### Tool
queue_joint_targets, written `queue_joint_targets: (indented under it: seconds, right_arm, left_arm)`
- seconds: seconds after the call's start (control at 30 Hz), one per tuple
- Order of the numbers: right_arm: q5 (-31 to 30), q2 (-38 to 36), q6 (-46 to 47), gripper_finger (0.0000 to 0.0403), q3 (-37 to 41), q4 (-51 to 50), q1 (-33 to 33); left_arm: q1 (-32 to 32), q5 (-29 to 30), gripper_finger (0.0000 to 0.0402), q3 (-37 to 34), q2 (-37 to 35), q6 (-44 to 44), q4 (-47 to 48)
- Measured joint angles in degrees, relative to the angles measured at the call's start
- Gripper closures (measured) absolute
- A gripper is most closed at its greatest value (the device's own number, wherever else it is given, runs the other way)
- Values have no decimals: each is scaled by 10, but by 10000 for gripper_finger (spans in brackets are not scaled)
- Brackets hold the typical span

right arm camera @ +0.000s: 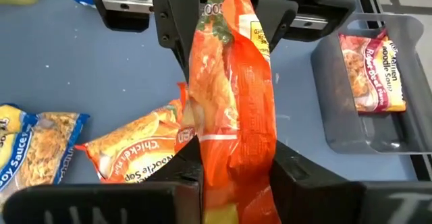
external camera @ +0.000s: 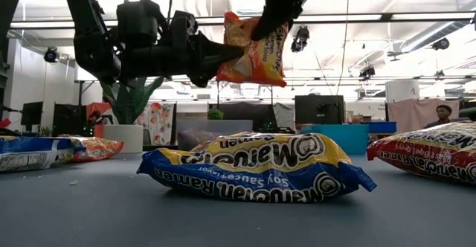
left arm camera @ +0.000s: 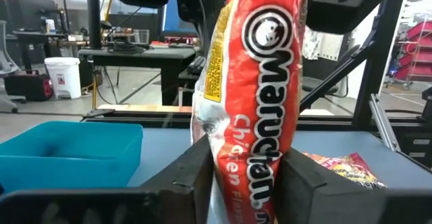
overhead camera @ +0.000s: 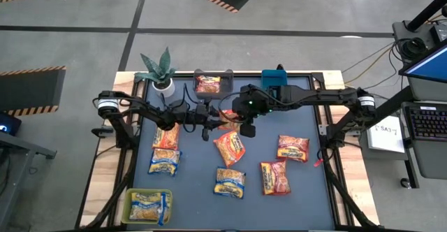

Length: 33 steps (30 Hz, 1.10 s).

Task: Sort Maruchan noodles
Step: Put the middle orange noodle pack into the blue bin

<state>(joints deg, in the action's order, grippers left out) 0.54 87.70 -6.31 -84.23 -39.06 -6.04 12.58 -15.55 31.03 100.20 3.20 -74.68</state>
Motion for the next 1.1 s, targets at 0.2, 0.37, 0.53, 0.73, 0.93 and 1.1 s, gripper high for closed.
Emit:
queue_joint_targets:
  seconds: [0.2,0.37,0.53,0.73,0.93,1.1]
  right_arm:
    - [-7,-16,-11,330,0,-18,-8]
    - [-22,-23,-40,332,0,-58,-42]
    - [-42,-24,-107,332,3,-102,-108]
    - [-36,-34,-178,333,6,-122,-212]
    - [-4,-52,-207,333,30,-120,-322]
    - [11,-56,-226,333,76,-95,-397]
  left_arm:
    - [0,0,222,0,-7,-1,1]
    - [1,2,161,-11,-34,-13,6]
    - [6,-1,129,-43,-98,-25,7]
    - [7,0,123,-92,-195,-24,16]
    - [8,1,123,-126,-260,-14,30]
    - [8,1,123,-136,-273,-7,32]
